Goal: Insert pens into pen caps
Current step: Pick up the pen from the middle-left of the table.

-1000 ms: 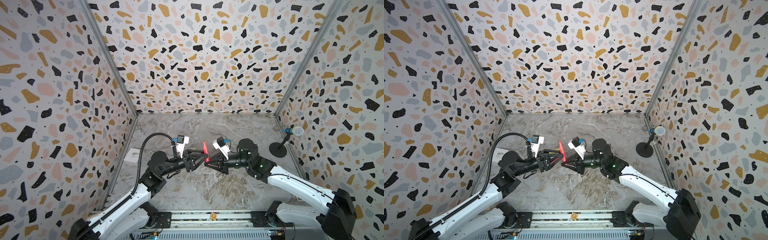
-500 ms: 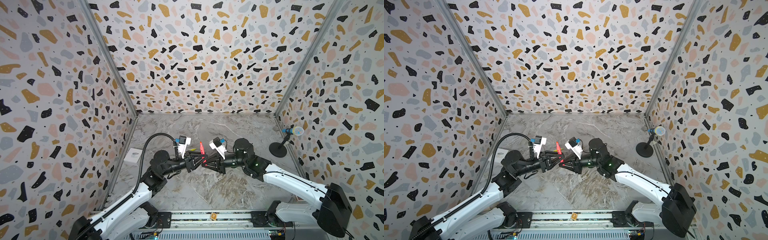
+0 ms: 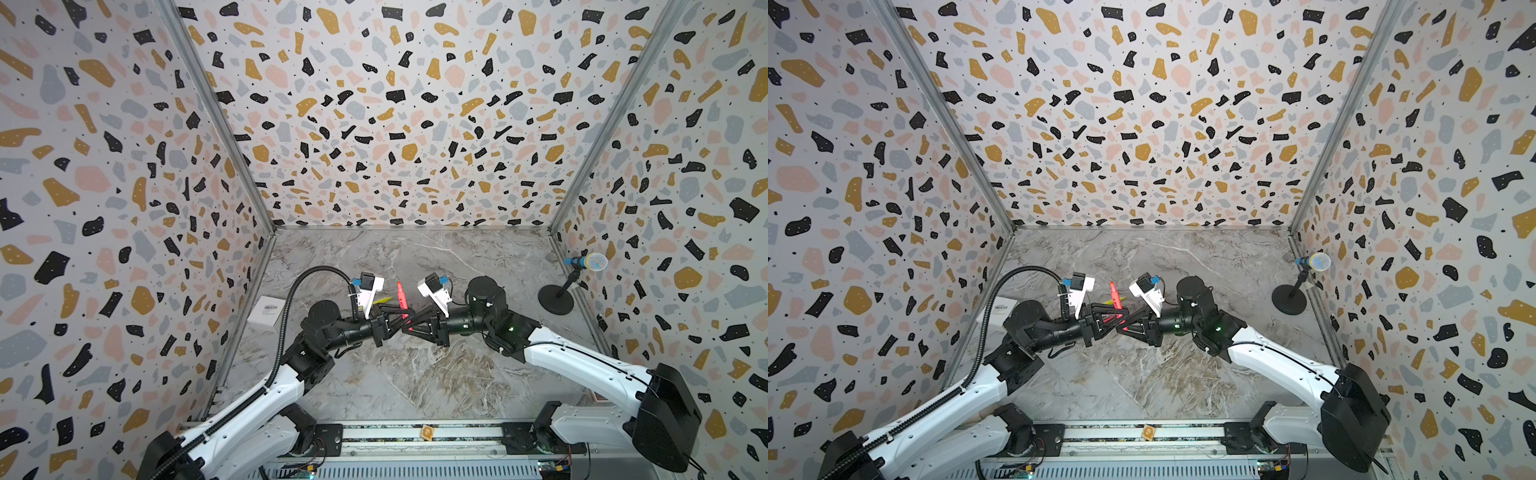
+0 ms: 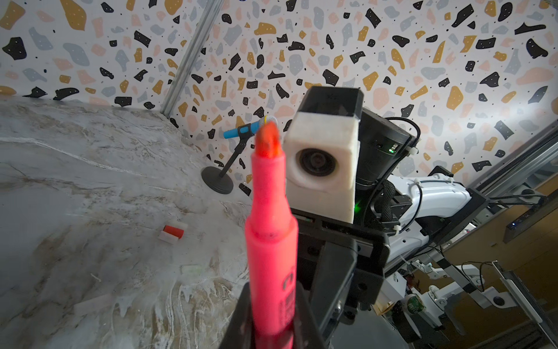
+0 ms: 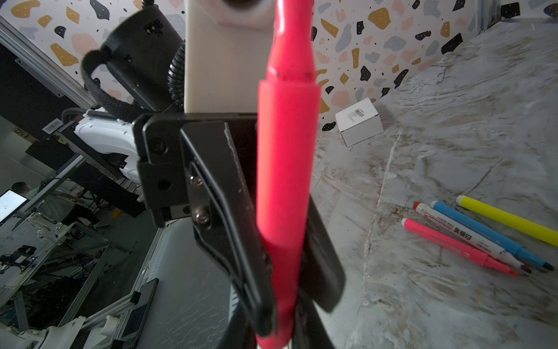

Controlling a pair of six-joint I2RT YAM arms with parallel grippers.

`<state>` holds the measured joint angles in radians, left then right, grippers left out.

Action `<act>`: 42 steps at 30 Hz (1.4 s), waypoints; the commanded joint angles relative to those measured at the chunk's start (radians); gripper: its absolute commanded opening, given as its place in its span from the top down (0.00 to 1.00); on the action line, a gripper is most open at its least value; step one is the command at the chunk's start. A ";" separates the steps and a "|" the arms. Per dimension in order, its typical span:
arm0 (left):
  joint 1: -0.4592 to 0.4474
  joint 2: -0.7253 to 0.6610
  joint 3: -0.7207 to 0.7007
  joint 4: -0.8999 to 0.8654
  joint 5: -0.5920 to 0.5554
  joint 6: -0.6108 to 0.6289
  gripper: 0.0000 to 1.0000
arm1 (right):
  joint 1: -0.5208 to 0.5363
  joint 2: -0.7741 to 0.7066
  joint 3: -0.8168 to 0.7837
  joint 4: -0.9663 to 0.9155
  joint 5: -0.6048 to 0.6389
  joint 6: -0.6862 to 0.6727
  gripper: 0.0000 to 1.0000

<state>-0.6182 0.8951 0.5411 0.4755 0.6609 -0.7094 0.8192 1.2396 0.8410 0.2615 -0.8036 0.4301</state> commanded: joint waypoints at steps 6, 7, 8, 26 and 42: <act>-0.003 -0.002 0.048 -0.025 -0.015 0.021 1.00 | 0.009 0.000 0.014 0.019 -0.008 -0.031 1.00; -0.003 -0.004 0.047 -0.028 -0.017 0.024 1.00 | 0.009 -0.001 0.012 0.016 -0.004 -0.032 0.97; -0.003 -0.005 0.046 -0.028 -0.017 0.024 1.00 | 0.009 -0.006 0.008 0.011 -0.002 -0.035 0.91; -0.003 -0.054 0.030 -0.099 -0.091 0.095 1.00 | -0.163 -0.201 -0.055 -0.326 0.213 -0.105 0.41; -0.005 -0.157 -0.150 -0.156 -0.160 0.105 1.00 | -0.238 0.208 0.116 -0.542 0.437 -0.443 0.39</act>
<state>-0.6182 0.7666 0.4114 0.2909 0.5137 -0.5911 0.5533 1.4105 0.8948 -0.2314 -0.4351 0.0692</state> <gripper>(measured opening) 0.143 0.612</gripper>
